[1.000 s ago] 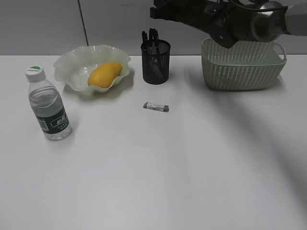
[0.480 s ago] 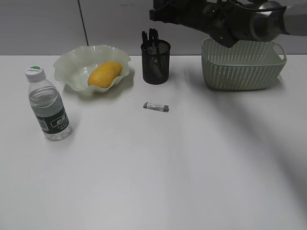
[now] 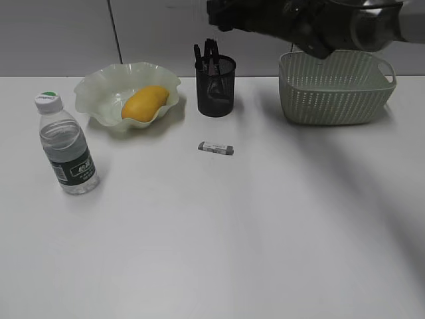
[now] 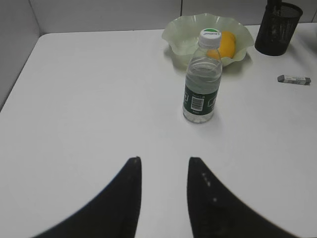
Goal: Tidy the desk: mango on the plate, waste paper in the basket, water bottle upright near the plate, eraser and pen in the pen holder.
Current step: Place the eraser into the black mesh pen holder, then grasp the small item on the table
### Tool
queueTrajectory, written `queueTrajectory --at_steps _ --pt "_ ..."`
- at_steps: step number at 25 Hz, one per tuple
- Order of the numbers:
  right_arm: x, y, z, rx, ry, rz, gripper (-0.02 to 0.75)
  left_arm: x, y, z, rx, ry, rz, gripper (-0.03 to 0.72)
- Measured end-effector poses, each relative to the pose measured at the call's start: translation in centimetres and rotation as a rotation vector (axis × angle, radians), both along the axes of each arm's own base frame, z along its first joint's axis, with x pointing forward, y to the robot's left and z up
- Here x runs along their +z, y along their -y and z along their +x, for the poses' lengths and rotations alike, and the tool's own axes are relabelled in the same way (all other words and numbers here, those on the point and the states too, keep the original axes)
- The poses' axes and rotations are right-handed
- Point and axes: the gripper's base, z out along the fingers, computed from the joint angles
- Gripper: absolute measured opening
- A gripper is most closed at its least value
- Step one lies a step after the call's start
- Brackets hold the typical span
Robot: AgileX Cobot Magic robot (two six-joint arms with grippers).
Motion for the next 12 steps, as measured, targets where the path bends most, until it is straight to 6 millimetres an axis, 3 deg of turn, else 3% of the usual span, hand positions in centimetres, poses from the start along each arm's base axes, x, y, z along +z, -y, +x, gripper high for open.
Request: queueTrajectory --at_steps 3,6,9,12 --pt "2.0 1.2 -0.4 -0.1 -0.06 -0.069 0.491 0.0 0.0 0.0 0.0 0.001 0.001 0.237" --pt "5.7 3.0 -2.1 -0.2 -0.08 -0.143 0.435 0.0 0.0 0.0 0.0 0.001 0.001 0.237" --pt "8.1 4.6 -5.5 -0.22 -0.086 -0.183 0.37 0.0 0.0 0.0 0.0 0.001 0.001 0.237" --pt "9.4 6.7 -9.9 -0.24 -0.122 -0.221 0.35 0.0 0.0 0.0 0.0 0.001 0.001 0.237"
